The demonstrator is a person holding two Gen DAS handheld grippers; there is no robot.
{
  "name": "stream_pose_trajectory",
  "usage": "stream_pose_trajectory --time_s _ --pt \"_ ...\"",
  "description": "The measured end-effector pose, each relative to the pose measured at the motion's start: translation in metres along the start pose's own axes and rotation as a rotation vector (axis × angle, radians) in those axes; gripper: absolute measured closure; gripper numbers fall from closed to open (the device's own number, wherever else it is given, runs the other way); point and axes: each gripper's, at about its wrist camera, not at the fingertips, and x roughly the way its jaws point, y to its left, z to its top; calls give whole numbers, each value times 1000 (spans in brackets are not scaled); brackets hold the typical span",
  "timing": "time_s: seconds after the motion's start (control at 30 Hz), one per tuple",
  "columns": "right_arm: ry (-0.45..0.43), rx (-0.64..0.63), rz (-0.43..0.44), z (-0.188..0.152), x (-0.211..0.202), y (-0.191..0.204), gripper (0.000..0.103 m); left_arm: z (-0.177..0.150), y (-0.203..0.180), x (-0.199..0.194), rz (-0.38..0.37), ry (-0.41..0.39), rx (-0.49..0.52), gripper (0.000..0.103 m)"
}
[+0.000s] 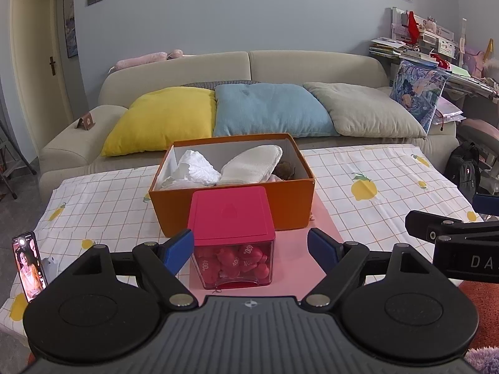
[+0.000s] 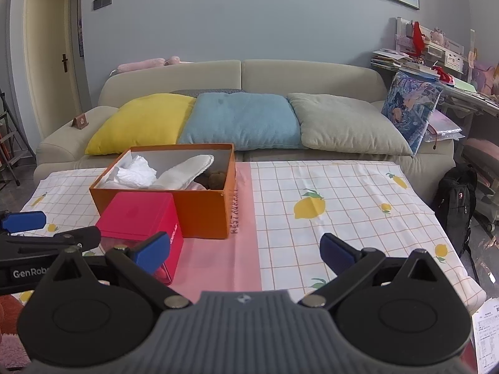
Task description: Organize soft objects
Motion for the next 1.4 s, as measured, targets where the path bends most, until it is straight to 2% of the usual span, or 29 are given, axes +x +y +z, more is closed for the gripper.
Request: stream_pose_trajectory --time_s 1.4 --pt "22 9 -14 -2 2 2 3 1 2 0 -7 2 1 8"
